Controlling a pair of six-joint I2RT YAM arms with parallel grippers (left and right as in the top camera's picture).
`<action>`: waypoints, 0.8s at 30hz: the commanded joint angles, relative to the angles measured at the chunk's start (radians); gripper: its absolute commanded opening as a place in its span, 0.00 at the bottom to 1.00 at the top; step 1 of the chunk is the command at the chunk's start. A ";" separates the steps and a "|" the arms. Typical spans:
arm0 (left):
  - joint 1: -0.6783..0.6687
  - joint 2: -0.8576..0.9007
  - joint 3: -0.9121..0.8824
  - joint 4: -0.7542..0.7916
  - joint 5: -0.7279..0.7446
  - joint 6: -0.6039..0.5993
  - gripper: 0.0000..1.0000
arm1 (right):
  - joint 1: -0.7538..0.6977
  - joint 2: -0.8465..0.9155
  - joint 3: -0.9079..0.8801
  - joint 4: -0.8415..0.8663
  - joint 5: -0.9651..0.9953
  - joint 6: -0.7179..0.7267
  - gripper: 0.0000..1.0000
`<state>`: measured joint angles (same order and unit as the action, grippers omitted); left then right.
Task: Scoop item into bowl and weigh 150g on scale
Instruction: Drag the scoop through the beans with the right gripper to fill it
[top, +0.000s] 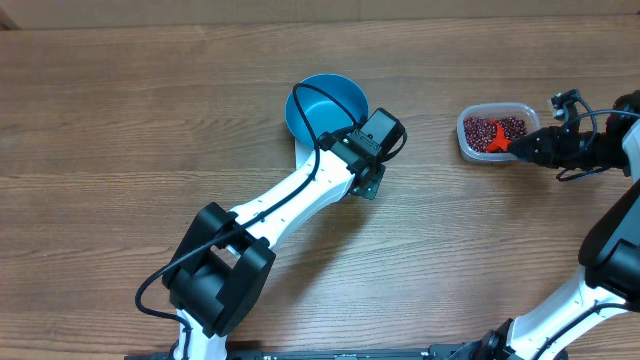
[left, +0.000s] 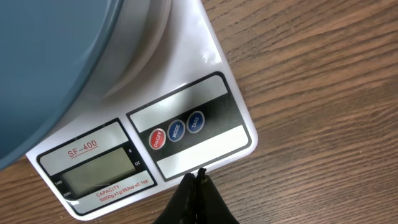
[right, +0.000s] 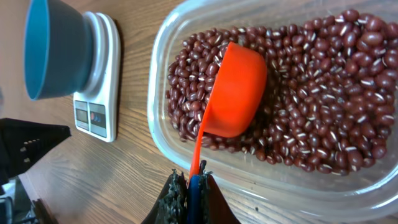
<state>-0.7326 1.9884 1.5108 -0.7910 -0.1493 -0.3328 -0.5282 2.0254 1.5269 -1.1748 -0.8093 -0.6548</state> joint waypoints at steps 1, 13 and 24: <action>-0.001 0.006 -0.003 -0.006 0.012 0.011 0.04 | -0.015 0.002 0.004 0.009 -0.092 -0.015 0.04; -0.001 0.006 -0.003 -0.018 0.012 0.011 0.04 | -0.063 0.002 0.004 0.010 -0.114 -0.008 0.03; -0.001 0.005 -0.002 -0.024 0.013 0.003 0.04 | -0.103 0.002 0.004 -0.011 -0.171 -0.009 0.04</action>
<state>-0.7326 1.9884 1.5108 -0.8150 -0.1493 -0.3328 -0.6239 2.0254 1.5269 -1.1835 -0.9287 -0.6548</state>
